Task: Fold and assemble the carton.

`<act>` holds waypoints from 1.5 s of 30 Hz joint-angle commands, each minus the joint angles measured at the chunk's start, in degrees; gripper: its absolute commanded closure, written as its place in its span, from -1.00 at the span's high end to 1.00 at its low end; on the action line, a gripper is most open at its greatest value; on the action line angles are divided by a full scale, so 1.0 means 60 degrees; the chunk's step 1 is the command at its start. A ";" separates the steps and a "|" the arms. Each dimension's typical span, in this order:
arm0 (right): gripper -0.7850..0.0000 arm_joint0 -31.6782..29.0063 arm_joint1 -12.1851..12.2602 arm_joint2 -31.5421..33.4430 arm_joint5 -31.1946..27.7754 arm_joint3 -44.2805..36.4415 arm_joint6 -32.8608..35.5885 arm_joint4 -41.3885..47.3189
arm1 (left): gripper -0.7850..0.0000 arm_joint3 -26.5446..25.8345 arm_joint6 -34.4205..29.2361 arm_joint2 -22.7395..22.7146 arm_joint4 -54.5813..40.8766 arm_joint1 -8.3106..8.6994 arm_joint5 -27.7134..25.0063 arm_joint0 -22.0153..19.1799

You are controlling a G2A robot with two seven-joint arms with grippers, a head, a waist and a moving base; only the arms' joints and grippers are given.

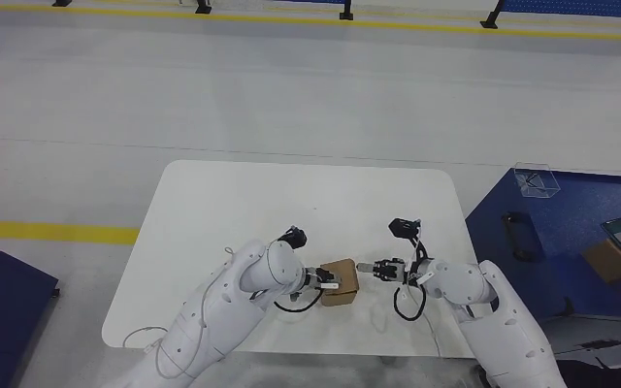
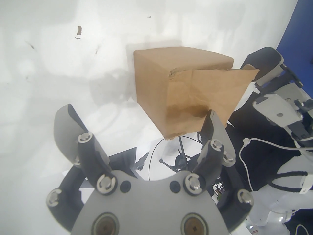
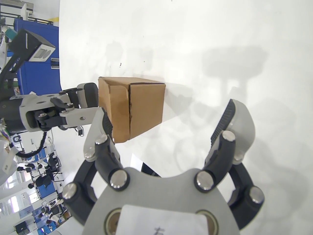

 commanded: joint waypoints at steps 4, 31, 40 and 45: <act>1.00 0.0043 -0.0009 -0.0199 0.0074 0.0145 -0.0113 -0.0379 | 1.00 -0.0068 0.0006 0.0000 0.0054 0.0008 0.0037 0.0029; 1.00 0.0582 -0.0186 -0.0894 0.0132 0.0703 -0.0257 -0.0258 | 1.00 0.0294 -0.0008 0.0195 -0.0081 -0.0123 0.0051 -0.0144; 1.00 0.0285 -0.0117 -0.0722 -0.0024 0.0123 -0.0100 -0.0252 | 1.00 0.0437 -0.0028 0.0245 -0.0130 -0.0172 0.0082 -0.0233; 1.00 0.0460 -0.0192 -0.1156 0.0314 0.0369 -0.0215 -0.0690 | 1.00 0.0311 0.0006 0.0182 -0.0075 -0.0146 0.0101 -0.0184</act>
